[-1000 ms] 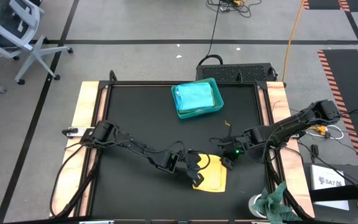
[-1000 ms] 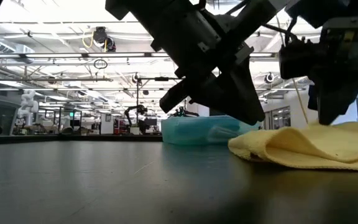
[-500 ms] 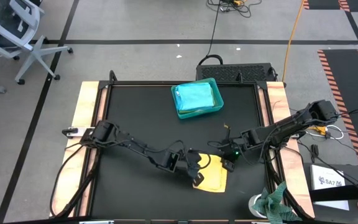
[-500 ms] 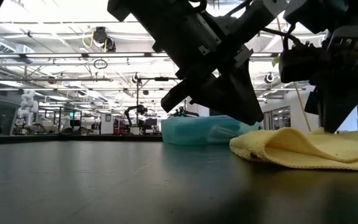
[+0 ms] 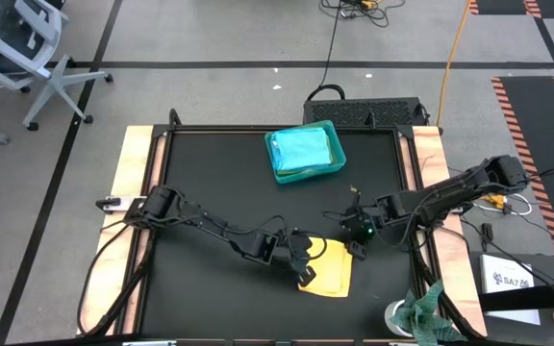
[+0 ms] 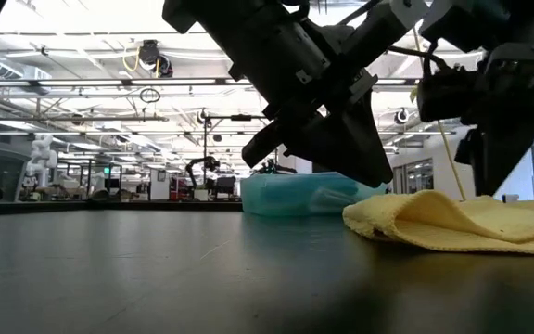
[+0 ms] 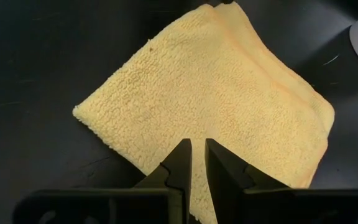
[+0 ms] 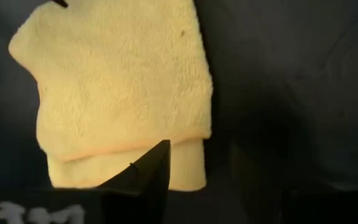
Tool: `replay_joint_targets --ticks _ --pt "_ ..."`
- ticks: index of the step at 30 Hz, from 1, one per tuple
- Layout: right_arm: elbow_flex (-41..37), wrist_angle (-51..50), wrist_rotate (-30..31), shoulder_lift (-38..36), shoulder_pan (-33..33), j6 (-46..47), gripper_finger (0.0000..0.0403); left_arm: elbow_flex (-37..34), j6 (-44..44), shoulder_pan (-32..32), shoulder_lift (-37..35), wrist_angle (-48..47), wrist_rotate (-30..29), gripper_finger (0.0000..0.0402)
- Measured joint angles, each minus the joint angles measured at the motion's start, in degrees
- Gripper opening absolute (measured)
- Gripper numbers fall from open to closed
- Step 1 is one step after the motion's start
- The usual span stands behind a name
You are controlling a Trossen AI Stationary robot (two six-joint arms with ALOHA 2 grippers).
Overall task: Fold microfiber towels
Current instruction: Fold the yellow microfiber towel, then put the yellow microfiber towel into the blue bin
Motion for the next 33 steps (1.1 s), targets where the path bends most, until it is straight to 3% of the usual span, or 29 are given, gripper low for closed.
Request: replay_joint_targets --ticks 8,20,33 --pt "0.0 4.6 -0.7 2.7 -2.6 -1.2 0.0160 0.0 0.9 1.0 0.0 -0.4 -0.4 0.0047" --pt "0.3 6.9 -6.2 14.0 -3.0 -6.2 0.0160 0.0 1.1 2.0 0.0 -0.4 0.4 0.0047" --pt "0.1 11.7 -7.9 15.0 -2.8 -5.5 0.0160 0.0 0.8 4.2 0.0 -0.7 -2.6 0.0047"
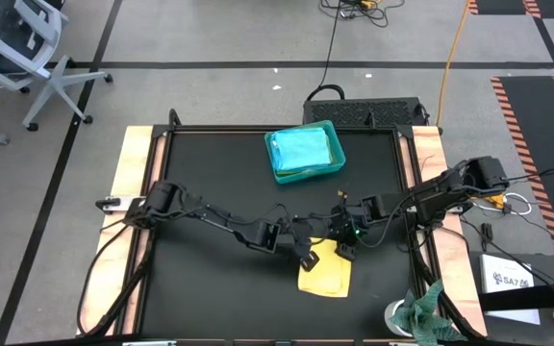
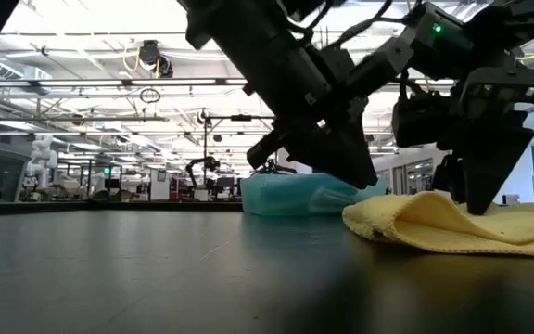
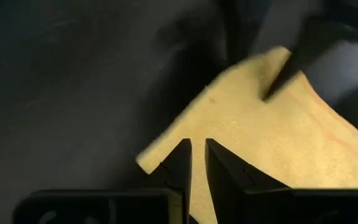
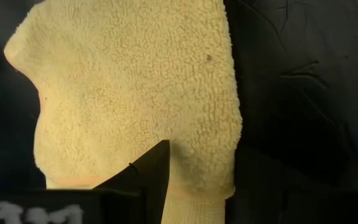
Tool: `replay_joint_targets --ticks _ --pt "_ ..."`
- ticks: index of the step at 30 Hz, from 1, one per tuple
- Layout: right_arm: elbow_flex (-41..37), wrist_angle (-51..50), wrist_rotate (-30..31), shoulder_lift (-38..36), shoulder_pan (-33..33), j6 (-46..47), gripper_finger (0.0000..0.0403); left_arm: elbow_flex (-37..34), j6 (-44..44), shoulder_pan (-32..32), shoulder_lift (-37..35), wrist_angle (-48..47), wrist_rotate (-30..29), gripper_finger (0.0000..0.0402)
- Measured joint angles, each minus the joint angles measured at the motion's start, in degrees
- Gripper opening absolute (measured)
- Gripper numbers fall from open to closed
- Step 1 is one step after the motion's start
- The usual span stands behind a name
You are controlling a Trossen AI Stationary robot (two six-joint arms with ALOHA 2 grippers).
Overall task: Fold microfiber towels
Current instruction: Put the yellow microfiber towel into the blue bin
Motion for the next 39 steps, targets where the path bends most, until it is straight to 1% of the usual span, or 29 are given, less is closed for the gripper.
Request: replay_joint_targets --ticks 1,3,7,8,10,12,16,18,21,24,30,33,36,39 --pt "0.0 0.0 0.0 0.0 0.0 0.3 0.0160 0.0 0.2 0.6 0.0 -0.1 0.5 0.0047" --pt "0.0 0.0 0.0 0.0 0.0 0.4 0.0160 0.0 1.3 2.1 0.0 -0.5 4.1 0.0047" --pt "0.0 -0.1 0.0 0.0 0.0 0.4 0.0160 0.0 2.9 5.3 -0.1 -4.5 17.0 0.0047" --pt "0.0 -0.1 0.1 0.0 0.0 0.4 0.0160 0.0 3.1 6.0 -0.1 -5.9 19.3 0.0047" --pt "0.0 -0.2 0.1 0.0 0.0 0.5 0.0160 0.0 4.8 6.9 -0.1 -8.5 21.0 0.0047" --pt "0.0 -0.2 0.2 0.1 0.0 0.5 0.0160 0.0 7.1 7.4 -0.1 -10.2 21.1 0.0047" --pt "0.0 -0.3 0.2 0.1 0.0 0.5 0.0160 0.0 9.1 8.3 -0.1 -9.7 21.4 0.0047" --pt "-0.1 -0.3 0.2 0.1 0.0 0.4 0.0160 -0.1 9.2 8.7 -0.1 -8.1 23.3 0.0047" --pt "-0.1 -0.4 0.2 0.1 0.0 0.4 0.0160 -0.1 9.7 9.0 -0.1 -5.4 27.6 0.0052" --pt "-0.1 -0.4 0.2 0.1 0.0 0.4 0.0160 -0.1 11.3 8.9 -0.1 -5.0 28.6 0.0079" --pt "-0.1 -0.4 0.3 0.1 0.0 0.5 0.0160 -0.1 12.4 9.3 -0.1 -5.0 28.6 0.0167" --pt "-0.1 -0.4 0.3 0.1 0.0 0.7 0.0160 0.0 13.3 9.9 -0.1 -5.9 29.3 0.0205" --pt "-0.1 -0.5 0.3 0.1 0.0 0.7 0.0160 0.0 13.5 11.3 -0.1 -8.6 31.1 0.0232" --pt "-0.1 -0.5 0.3 0.1 0.0 0.7 0.0160 0.0 10.2 13.3 0.0 -10.3 35.5 0.0246"
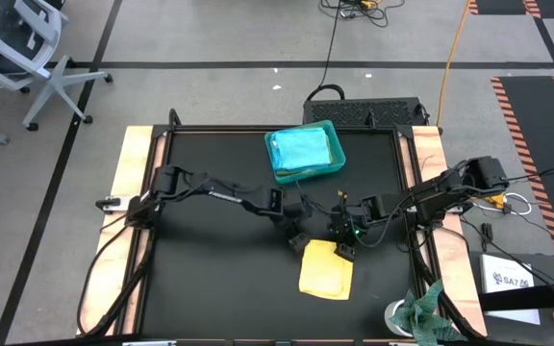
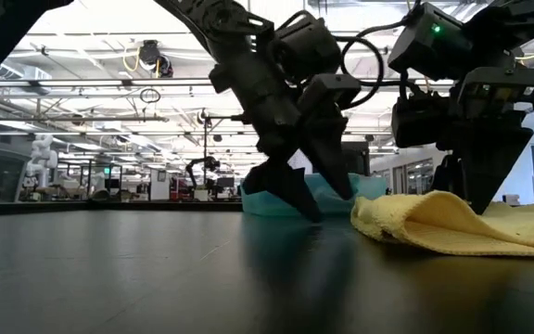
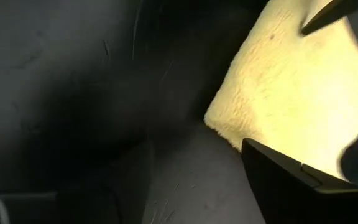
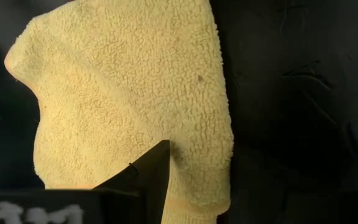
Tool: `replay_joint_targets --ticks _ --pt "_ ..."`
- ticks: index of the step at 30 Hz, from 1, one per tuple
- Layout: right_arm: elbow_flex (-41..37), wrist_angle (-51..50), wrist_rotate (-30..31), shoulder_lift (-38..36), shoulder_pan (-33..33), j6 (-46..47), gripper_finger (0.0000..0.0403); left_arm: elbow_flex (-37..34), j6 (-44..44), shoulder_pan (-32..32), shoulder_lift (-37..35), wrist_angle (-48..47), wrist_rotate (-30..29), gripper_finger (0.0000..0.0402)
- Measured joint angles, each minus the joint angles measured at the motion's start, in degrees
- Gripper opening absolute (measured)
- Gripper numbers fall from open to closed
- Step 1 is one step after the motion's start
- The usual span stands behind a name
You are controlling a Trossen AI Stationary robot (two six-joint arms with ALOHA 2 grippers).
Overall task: Fold microfiber towels
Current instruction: Put the yellow microfiber towel into the blue bin
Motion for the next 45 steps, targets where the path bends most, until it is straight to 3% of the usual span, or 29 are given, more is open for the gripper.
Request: replay_joint_targets --ticks 3,8,15,26,32,38,43,45 --pt "0.0 0.0 0.0 0.0 0.0 0.0 0.0160 0.0 -0.3 1.2 0.0 1.0 3.5 0.0250" --pt "0.0 0.0 0.2 0.0 -0.1 0.8 0.0160 0.0 -0.7 1.0 0.0 4.6 3.9 0.0251" --pt "0.0 0.0 0.2 0.0 -0.1 1.5 0.0160 0.0 -1.2 -1.3 0.6 6.6 -3.2 0.0251" --pt "0.0 0.5 0.1 0.0 -0.1 1.9 0.0159 0.2 -4.8 -4.1 3.5 11.0 -4.5 0.0251" --pt "0.0 0.5 0.5 0.0 -0.1 2.3 0.0108 0.2 -9.4 -4.2 3.6 11.2 -7.3 0.0243" --pt "0.0 1.9 3.2 0.0 0.0 1.9 0.0013 0.1 -12.9 -4.6 3.7 10.9 -10.8 0.0154" --pt "-0.1 3.0 3.2 0.0 0.0 2.9 0.0005 0.0 -11.0 -5.1 3.9 10.9 -13.0 0.0038" --pt "-0.1 3.1 3.3 -0.6 0.0 3.1 0.0003 -0.1 -10.5 -5.1 3.7 11.6 -13.2 0.0013"
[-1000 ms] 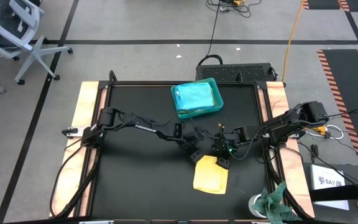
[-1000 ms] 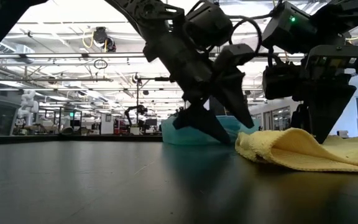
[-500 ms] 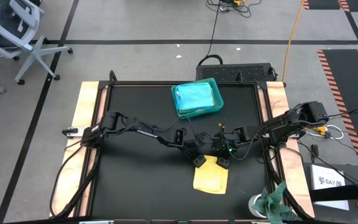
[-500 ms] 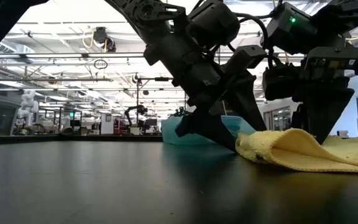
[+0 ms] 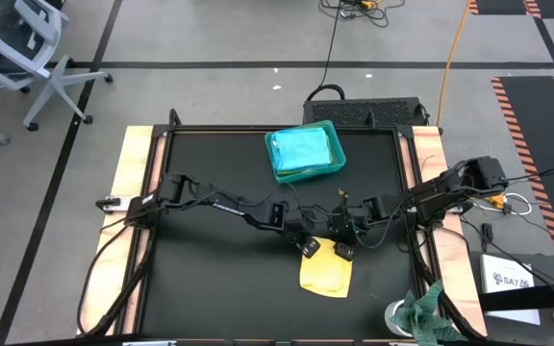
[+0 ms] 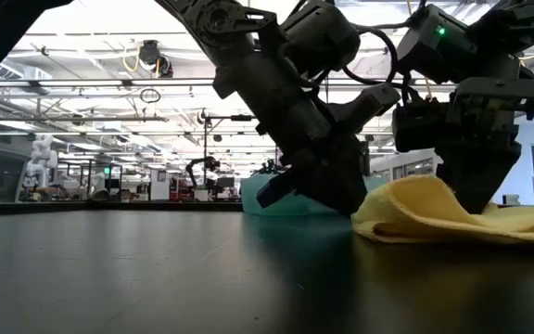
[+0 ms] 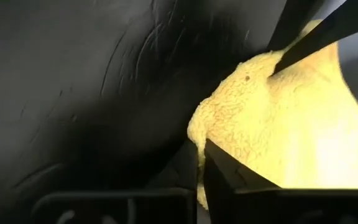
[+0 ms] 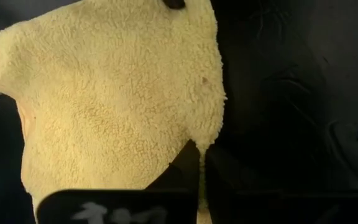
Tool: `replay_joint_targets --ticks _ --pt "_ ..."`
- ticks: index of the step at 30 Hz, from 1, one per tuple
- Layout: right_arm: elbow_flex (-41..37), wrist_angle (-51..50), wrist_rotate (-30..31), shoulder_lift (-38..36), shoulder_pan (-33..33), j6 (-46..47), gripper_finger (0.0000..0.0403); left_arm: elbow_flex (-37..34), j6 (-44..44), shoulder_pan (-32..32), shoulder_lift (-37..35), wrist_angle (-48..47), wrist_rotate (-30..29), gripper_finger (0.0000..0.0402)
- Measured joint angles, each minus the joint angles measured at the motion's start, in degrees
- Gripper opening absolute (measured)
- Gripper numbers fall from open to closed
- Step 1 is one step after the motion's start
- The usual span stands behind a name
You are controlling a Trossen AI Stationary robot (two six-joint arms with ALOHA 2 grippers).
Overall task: Fold microfiber towels
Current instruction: Put the yellow microfiber towel into the blue bin
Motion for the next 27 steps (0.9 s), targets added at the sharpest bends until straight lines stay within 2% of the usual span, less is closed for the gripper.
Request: replay_joint_targets --ticks 6,14,20,27 --pt "-0.2 -0.3 1.3 -4.7 0.0 1.5 0.0002 0.0 0.3 0.5 -1.0 2.5 -3.1 0.0006" --pt "1.0 -1.4 2.4 -13.8 -0.1 2.1 0.0001 0.0 2.4 1.8 -6.5 -0.1 -8.0 0.0004" --pt "8.8 -10.5 6.4 -15.6 -3.1 -5.7 0.0001 0.0 5.4 3.7 -11.9 -4.7 -13.2 0.0003" --pt "20.3 -20.3 7.7 -15.6 -10.9 -18.7 0.0000 0.0 9.9 6.7 -19.0 -9.2 -19.7 0.0002"
